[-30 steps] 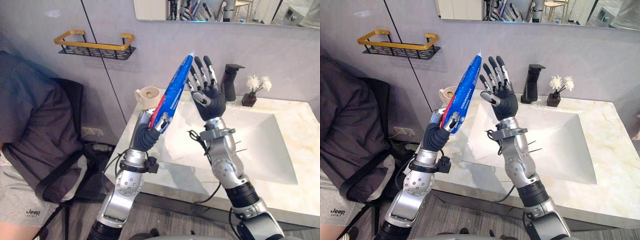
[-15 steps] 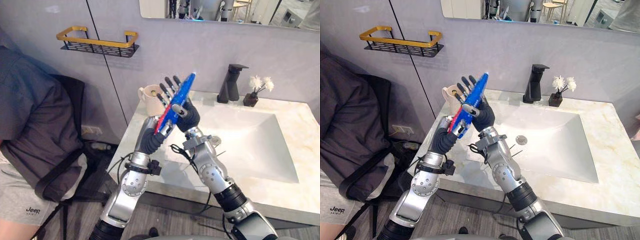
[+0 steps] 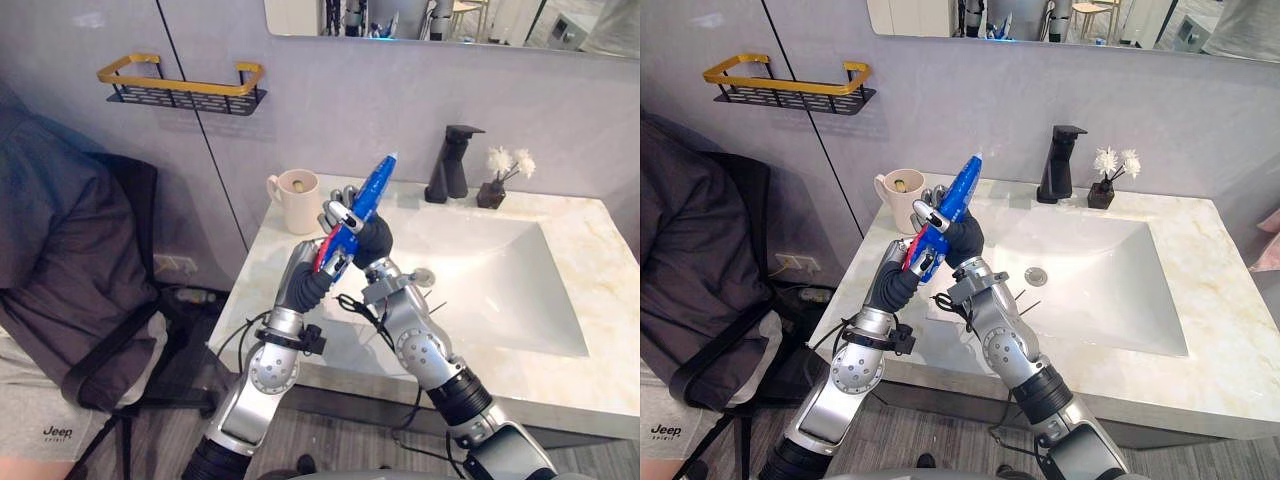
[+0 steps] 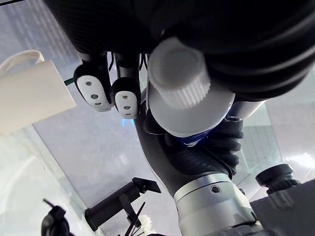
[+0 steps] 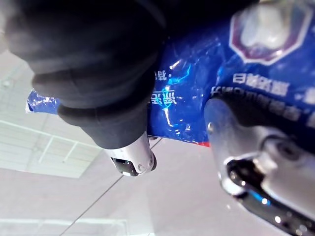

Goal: Organize washtable

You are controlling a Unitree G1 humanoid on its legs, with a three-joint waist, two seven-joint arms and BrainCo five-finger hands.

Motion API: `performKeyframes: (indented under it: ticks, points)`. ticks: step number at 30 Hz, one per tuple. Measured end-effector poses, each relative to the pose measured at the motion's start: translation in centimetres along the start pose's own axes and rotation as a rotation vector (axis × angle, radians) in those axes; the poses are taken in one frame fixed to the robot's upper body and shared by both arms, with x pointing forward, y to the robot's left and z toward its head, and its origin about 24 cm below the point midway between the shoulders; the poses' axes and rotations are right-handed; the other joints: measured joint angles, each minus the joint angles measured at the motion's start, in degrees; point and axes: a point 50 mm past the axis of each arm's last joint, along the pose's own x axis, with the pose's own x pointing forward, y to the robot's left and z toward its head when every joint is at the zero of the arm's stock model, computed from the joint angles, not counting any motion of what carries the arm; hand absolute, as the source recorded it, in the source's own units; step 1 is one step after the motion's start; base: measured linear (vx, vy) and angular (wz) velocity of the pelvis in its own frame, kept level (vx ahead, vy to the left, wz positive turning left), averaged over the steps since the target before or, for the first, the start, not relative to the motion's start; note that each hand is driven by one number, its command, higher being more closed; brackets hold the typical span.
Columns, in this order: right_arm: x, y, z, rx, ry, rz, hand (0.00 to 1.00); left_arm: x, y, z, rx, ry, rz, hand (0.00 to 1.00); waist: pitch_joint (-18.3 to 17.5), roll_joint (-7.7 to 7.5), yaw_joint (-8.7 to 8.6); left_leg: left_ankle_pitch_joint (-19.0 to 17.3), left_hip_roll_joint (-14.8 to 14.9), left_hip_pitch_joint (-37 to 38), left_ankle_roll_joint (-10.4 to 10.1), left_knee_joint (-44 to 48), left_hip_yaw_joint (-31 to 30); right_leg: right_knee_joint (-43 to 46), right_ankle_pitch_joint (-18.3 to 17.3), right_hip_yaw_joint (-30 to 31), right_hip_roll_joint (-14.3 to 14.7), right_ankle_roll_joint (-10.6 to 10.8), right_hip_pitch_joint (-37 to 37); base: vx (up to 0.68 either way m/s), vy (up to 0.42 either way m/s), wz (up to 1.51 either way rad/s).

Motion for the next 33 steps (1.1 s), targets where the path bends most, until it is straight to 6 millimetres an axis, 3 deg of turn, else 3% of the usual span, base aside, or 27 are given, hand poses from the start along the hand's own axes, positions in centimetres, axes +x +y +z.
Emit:
performKeyframes:
  ticks: [1,7,10,12,13,16,22,25,27,30,33]
  points:
    - [0.0,0.0,0.0,0.000,0.000,0.000,1.00,0.0,0.1,0.0,0.001,0.001,0.002,0.00,0.0,-0.01,0.00,0.0,0.0,0.0,0.0,0.0,0.0,0.0,0.0,0.0,0.0,0.0,0.0,0.00,0.000,0.00]
    - [0.2,0.1,0.9,-0.016,-0.046,0.006,1.00,-0.2,1.2,0.1,0.010,-0.008,0.055,0.00,0.0,-0.01,-0.01,0.2,-0.1,0.0,0.0,0.0,-0.7,0.0,0.0,-0.4,0.0,0.0,0.1,-0.02,-0.014,0.03]
    - [0.4,0.4,2.9,-0.037,-0.144,0.012,1.00,-0.2,3.1,0.7,0.027,-0.034,0.146,0.00,0.0,-0.01,-0.01,0.2,-0.1,0.0,-0.1,0.0,-1.3,-0.1,0.0,-1.1,-0.1,0.0,0.2,-0.03,-0.020,0.10]
    - [0.2,0.4,5.1,-0.057,-0.241,0.013,1.00,-0.7,5.7,0.6,0.069,-0.021,0.281,0.00,0.0,0.00,-0.01,0.3,-0.1,0.0,-0.1,0.0,-1.5,-0.1,0.0,-1.3,-0.1,0.0,0.3,-0.01,-0.014,0.06]
    - [-0.2,0.1,6.9,-0.080,-0.327,0.000,1.00,-1.4,7.9,0.4,0.121,-0.007,0.383,0.00,0.0,0.00,0.02,0.3,-0.1,0.0,-0.1,0.0,-1.8,-0.2,0.0,-1.5,-0.1,0.0,0.5,-0.01,-0.018,0.07]
    - [-1.4,-1.0,9.7,-0.141,-0.441,-0.050,1.00,-2.8,11.1,1.0,0.184,-0.015,0.553,0.00,0.0,0.00,0.07,0.3,-0.2,0.1,-0.1,0.0,-2.4,-0.5,0.0,-2.1,-0.2,0.0,1.2,-0.01,-0.020,0.10]
    - [-3.9,-3.1,11.1,-0.239,-0.500,-0.184,1.00,-5.9,14.8,0.9,0.229,0.035,0.765,0.00,-0.2,-0.01,0.19,0.3,-0.3,0.0,-0.1,-0.1,-2.8,-0.9,0.0,-2.7,-0.2,0.0,1.3,-0.01,-0.007,0.04]
    - [-5.6,-4.4,12.2,-0.304,-0.535,-0.289,1.00,-8.8,16.5,-1.0,0.203,0.168,0.930,0.00,-0.2,-0.01,0.57,0.3,-0.3,-0.1,-0.1,-0.2,-3.0,-1.0,0.0,-3.0,-0.2,0.0,1.4,-0.02,-0.018,0.04]
    - [-6.9,-5.2,13.4,-0.361,-0.576,-0.359,1.00,-11.4,17.0,-4.0,0.144,0.335,1.005,0.00,-0.3,-0.04,1.41,0.3,-0.3,-0.1,-0.1,-0.5,-3.1,-1.0,-0.1,-3.1,-0.3,0.0,1.3,-0.03,-0.016,0.03]
    - [-8.0,-5.7,14.7,-0.436,-0.614,-0.434,1.00,-15.1,16.0,-7.9,0.020,0.570,1.046,0.00,-0.4,-0.20,1.50,0.3,-0.6,-0.7,-0.1,-0.5,-4.1,-1.0,-0.2,-4.0,-0.5,0.0,1.2,-0.02,-0.012,0.13]
    - [-8.6,-5.9,15.8,-0.497,-0.633,-0.473,1.00,-18.3,13.9,-10.5,-0.060,0.774,1.026,0.00,-0.6,-0.48,1.73,0.3,-0.9,-1.2,-0.2,-0.5,-4.5,-1.0,-0.2,-4.9,-0.9,0.1,1.1,-0.02,-0.001,0.16]
